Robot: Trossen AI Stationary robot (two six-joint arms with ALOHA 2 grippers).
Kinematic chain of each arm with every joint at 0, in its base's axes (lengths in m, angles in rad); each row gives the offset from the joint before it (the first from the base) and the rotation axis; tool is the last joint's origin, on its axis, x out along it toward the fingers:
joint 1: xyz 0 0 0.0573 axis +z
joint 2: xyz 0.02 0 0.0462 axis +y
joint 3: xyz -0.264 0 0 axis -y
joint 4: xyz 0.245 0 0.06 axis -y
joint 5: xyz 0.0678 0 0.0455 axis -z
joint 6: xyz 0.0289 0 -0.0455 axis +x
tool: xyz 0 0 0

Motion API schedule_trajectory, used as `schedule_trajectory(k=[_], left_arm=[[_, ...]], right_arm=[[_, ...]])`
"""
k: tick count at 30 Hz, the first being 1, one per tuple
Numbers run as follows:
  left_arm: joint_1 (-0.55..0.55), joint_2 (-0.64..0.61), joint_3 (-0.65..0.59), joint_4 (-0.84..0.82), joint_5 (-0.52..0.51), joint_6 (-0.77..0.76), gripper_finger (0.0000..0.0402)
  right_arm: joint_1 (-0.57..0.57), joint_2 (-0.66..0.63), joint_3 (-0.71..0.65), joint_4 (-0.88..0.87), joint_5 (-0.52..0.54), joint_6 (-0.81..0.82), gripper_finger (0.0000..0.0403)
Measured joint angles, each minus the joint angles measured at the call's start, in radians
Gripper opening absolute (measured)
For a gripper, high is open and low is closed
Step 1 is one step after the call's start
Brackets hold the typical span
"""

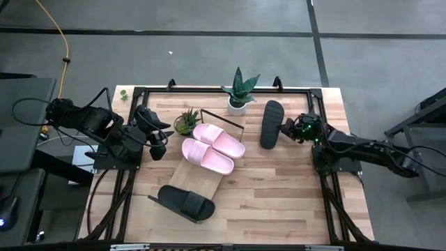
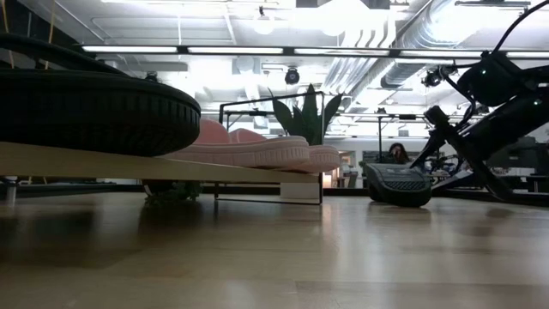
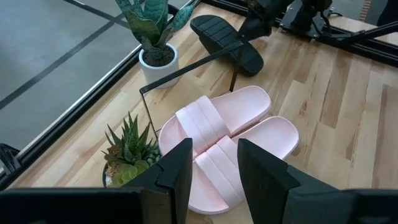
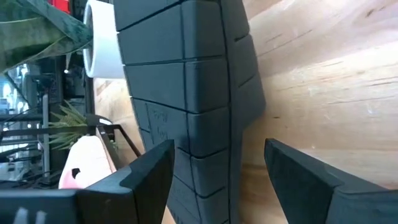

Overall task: Pick and place slides into the shelf
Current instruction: Put the black slide on the shelf

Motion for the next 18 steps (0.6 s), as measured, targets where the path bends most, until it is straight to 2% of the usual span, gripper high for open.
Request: schedule_trajectory(k=[18], left_arm=[[0.000, 0.000, 0.000, 0.000, 0.002, 0.000, 0.0115]], right_arm=[[0.000, 0.241, 0.000, 0.234, -0.019, 0.000, 0.0240]])
